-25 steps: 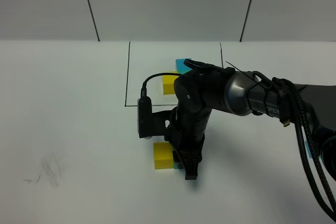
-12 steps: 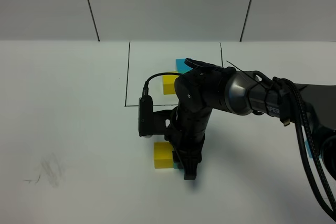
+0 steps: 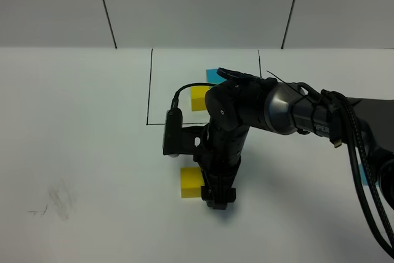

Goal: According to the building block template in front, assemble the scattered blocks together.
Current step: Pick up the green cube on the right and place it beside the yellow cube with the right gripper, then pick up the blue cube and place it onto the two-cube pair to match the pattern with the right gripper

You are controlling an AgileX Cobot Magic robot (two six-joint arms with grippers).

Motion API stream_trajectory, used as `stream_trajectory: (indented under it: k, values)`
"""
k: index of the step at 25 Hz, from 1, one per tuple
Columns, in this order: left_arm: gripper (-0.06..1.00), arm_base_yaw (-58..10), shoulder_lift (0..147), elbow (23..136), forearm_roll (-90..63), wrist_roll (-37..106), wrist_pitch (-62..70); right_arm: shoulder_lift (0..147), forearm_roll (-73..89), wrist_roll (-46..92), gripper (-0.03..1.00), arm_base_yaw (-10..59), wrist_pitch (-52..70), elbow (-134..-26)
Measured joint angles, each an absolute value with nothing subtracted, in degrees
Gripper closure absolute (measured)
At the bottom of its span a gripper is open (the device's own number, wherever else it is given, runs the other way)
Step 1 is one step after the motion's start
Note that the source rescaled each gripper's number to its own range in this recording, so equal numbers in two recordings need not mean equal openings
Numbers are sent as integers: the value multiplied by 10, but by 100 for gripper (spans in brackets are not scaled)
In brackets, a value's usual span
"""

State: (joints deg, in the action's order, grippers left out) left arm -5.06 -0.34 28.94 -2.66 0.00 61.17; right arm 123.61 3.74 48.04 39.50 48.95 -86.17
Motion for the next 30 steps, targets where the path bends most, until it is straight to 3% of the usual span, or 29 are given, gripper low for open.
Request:
stream_trajectory:
  k: [10,17,21,30]
  values:
    - [19,-51,-3,289,-27,0,612,1073,-14,236,21,306,464,-780]
    - [19,-51,-3,289,-27,0,612,921,-51,78,21,184,390,-619]
    - [19,-51,-3,289,-27,0,612,893,-83,-35,21,112,389,-579]
    - [19,-51,-3,289,-27,0,612,920,-97,-59,21,30,403,-575]
